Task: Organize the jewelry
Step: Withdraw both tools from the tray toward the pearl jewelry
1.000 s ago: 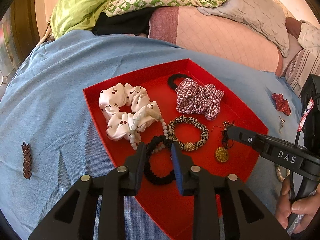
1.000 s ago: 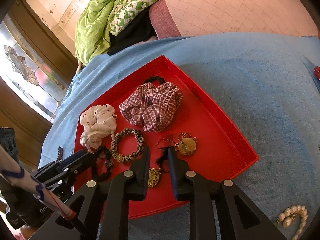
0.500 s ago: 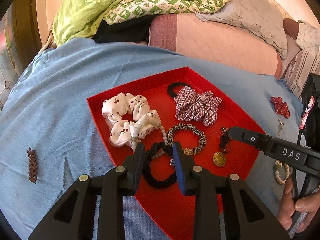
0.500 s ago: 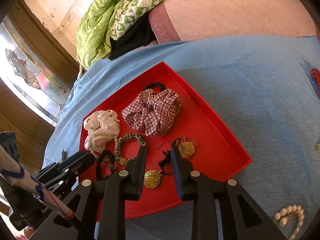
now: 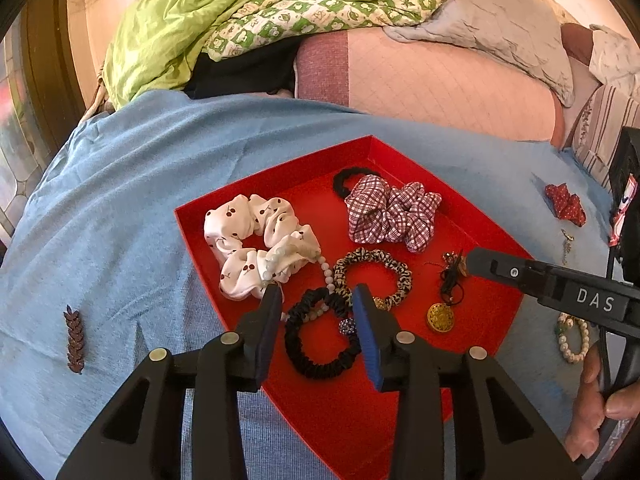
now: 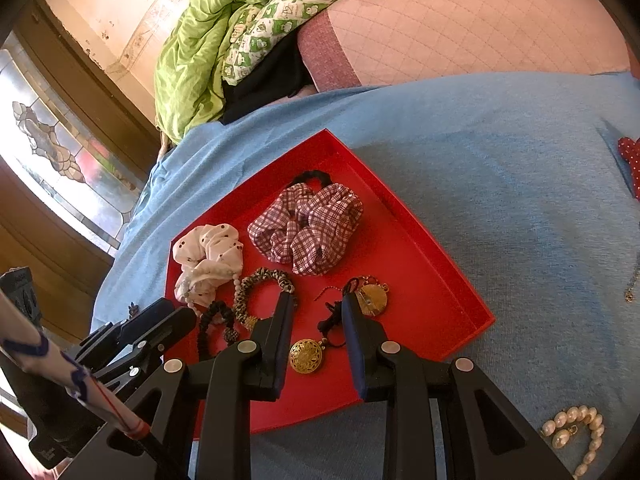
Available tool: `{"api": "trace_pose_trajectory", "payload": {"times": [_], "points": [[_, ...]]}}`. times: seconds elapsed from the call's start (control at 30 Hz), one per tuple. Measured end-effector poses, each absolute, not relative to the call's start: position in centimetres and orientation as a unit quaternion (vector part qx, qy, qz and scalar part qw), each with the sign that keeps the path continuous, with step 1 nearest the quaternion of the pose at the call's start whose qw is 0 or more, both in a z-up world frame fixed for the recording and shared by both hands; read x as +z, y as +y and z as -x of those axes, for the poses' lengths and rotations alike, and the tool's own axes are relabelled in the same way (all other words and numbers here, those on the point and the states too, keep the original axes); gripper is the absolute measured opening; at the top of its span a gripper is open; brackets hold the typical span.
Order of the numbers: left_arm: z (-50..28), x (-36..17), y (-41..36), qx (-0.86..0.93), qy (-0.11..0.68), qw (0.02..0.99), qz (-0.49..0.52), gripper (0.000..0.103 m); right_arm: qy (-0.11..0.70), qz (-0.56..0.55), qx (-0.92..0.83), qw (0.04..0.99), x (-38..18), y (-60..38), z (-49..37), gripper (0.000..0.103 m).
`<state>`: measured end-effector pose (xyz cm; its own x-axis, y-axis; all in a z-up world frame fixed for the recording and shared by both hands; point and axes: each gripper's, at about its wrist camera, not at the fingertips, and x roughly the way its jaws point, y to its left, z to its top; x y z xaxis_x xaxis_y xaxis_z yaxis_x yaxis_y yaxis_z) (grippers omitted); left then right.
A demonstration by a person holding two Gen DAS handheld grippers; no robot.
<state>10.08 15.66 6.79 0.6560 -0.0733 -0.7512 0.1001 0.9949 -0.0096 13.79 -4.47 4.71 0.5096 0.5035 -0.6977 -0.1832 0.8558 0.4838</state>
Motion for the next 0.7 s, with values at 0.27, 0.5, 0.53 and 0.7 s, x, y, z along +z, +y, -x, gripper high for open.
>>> {"api": "trace_pose_trajectory", "payload": {"times": [0.27, 0.5, 0.53, 0.7], "points": [[-9.86, 7.05, 15.67, -0.041, 0.406, 0.913, -0.022, 0.043, 0.454, -0.175, 0.201, 0.85, 4.79, -4.5, -13.62, 0.027], [-9.61, 7.33, 15.53, -0.034, 0.401, 0.915, -0.029, 0.049, 0.453, -0.175, 0.201, 0.851, 4.89, -4.55, -13.41, 0.028], [-9.55, 7.38, 15.47, -0.033, 0.399, 0.916, -0.03, 0.05, 0.452, -0.175, 0.201, 0.851, 4.94, -4.58, -13.33, 0.028], [-9.32, 7.66, 15.06, -0.03, 0.393, 0.918, -0.038, 0.051, 0.45, -0.175, 0.201, 0.853, 5.37, -4.73, -12.99, 0.029]]}}
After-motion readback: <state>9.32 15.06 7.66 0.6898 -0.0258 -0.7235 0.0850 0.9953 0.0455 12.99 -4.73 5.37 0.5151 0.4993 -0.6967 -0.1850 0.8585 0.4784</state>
